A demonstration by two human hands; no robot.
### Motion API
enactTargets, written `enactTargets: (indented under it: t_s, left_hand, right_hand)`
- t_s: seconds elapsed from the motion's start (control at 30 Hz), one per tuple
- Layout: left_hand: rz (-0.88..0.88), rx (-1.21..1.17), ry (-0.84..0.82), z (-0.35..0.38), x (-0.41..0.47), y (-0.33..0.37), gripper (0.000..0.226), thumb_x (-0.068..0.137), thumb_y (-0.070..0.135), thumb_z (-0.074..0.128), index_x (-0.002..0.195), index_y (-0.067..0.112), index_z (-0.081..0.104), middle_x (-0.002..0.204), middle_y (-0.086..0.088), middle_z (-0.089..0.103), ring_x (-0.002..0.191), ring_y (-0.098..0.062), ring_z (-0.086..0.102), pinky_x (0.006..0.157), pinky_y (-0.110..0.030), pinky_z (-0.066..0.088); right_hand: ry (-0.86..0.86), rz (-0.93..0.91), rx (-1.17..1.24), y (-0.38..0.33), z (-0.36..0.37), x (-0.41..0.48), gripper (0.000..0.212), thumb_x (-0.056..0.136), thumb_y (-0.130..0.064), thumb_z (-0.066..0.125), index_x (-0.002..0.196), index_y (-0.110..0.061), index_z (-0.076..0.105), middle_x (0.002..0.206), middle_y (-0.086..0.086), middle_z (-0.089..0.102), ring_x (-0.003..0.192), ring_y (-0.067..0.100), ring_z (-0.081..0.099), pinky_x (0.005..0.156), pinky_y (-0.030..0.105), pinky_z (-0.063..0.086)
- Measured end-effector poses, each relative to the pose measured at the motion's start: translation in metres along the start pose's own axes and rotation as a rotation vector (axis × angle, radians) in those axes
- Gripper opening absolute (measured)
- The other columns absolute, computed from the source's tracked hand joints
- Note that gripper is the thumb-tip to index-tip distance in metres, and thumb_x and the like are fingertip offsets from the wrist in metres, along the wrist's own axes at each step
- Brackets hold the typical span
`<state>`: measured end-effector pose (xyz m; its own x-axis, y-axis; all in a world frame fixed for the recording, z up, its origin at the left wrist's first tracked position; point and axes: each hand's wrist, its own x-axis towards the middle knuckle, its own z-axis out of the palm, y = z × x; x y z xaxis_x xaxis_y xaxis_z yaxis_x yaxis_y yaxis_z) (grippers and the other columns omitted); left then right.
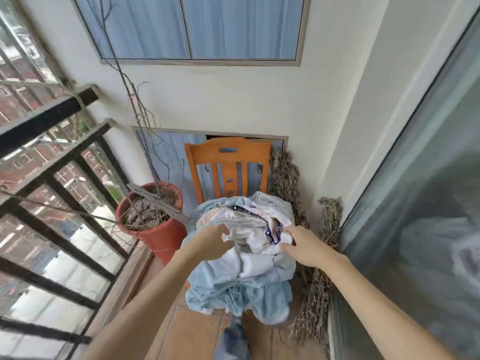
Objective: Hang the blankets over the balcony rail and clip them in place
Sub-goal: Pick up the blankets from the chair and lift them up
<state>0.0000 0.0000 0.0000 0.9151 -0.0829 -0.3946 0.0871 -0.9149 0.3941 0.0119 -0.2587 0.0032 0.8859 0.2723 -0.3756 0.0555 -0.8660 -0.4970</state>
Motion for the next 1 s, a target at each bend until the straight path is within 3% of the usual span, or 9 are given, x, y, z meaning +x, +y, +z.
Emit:
enactTargets:
  t_s: [0.1,0.23,0.37,0.5,0.57,0.67,0.83,0.93,1.0]
  left_hand:
    - [0.015,-0.019,-0.020,-0.007,0.046,-0.010,0.045,0.094,0.040,0.055,0.131,0.016,0.052,0.123,-0.008,0.064,0.107,-0.025,0.062,0.090,-0.036,0.051]
    - [0.012,-0.026,-0.082,-0.016,0.112,-0.024,0.045,0.094,0.043,0.054,0.130,0.017,0.053,0.121,-0.007,0.065,0.105,-0.026,0.062,0.090,-0.038,0.051]
    - [0.021,0.015,-0.158,-0.016,0.167,-0.037,0.045,0.096,0.043,0.052,0.133,0.018,0.051,0.123,-0.005,0.065,0.117,-0.024,0.056,0.094,-0.033,0.043]
    - [0.002,-0.068,-0.261,-0.004,0.207,-0.045,0.045,0.095,0.040,0.053,0.133,0.017,0.048,0.129,-0.005,0.060,0.120,-0.026,0.053,0.093,-0.033,0.044]
    - [-0.004,-0.083,-0.285,0.006,0.221,-0.047,0.044,0.096,0.038,0.054,0.134,0.016,0.048,0.129,-0.008,0.059,0.120,-0.027,0.053,0.095,-0.034,0.044]
    - [-0.014,-0.104,-0.343,0.020,0.235,-0.045,0.039,0.097,0.031,0.052,0.133,0.014,0.050,0.127,-0.010,0.060,0.119,-0.029,0.054,0.095,-0.033,0.044]
    - [-0.038,-0.128,-0.332,0.041,0.251,-0.040,0.036,0.097,0.026,0.050,0.129,0.009,0.052,0.127,-0.010,0.059,0.115,-0.029,0.057,0.094,-0.034,0.046]
    - [-0.052,-0.172,-0.353,0.053,0.253,-0.050,0.042,0.096,0.034,0.051,0.132,0.011,0.049,0.128,-0.009,0.061,0.110,-0.028,0.060,0.093,-0.039,0.048]
    - [-0.109,-0.191,-0.347,0.057,0.253,-0.056,0.042,0.097,0.035,0.052,0.134,0.016,0.047,0.123,-0.007,0.063,0.111,-0.025,0.058,0.091,-0.035,0.047]
  right_hand:
    - [-0.014,0.012,0.008,-0.002,-0.003,0.049,0.038,0.094,-0.024,0.052,0.126,-0.003,0.051,0.126,0.017,0.056,0.114,0.033,0.054,0.098,0.044,0.044]
    - [-0.052,0.043,0.005,-0.001,-0.002,0.120,0.019,0.090,-0.028,0.055,0.104,-0.014,0.057,0.104,0.008,0.061,0.095,0.029,0.059,0.085,0.041,0.049]
    - [-0.094,0.115,0.010,0.001,0.003,0.167,0.031,0.093,-0.027,0.053,0.119,-0.011,0.053,0.112,0.009,0.058,0.105,0.028,0.056,0.085,0.037,0.046]
    - [-0.147,0.184,0.024,0.012,0.014,0.199,0.025,0.095,-0.025,0.053,0.107,-0.004,0.056,0.101,0.015,0.061,0.089,0.028,0.059,0.071,0.035,0.042]
    - [-0.162,0.222,0.050,0.020,0.022,0.210,0.031,0.096,-0.022,0.051,0.115,0.002,0.055,0.112,0.019,0.060,0.100,0.031,0.058,0.081,0.037,0.044]
    - [-0.186,0.248,0.075,0.029,0.034,0.225,0.035,0.096,-0.019,0.049,0.127,-0.003,0.053,0.126,0.013,0.057,0.115,0.028,0.053,0.095,0.036,0.043]
    - [-0.247,0.298,0.152,0.052,0.072,0.269,0.037,0.091,-0.016,0.055,0.128,-0.015,0.060,0.130,0.012,0.052,0.121,0.027,0.051,0.095,0.026,0.038]
    - [-0.244,0.344,0.191,0.065,0.097,0.296,0.039,0.090,-0.017,0.056,0.128,-0.020,0.060,0.154,0.011,0.021,0.136,0.029,0.035,0.103,0.032,0.039]
    - [-0.224,0.381,0.245,0.073,0.113,0.313,0.039,0.089,-0.015,0.057,0.128,-0.016,0.061,0.158,0.008,0.009,0.141,0.026,0.027,0.105,0.034,0.038]
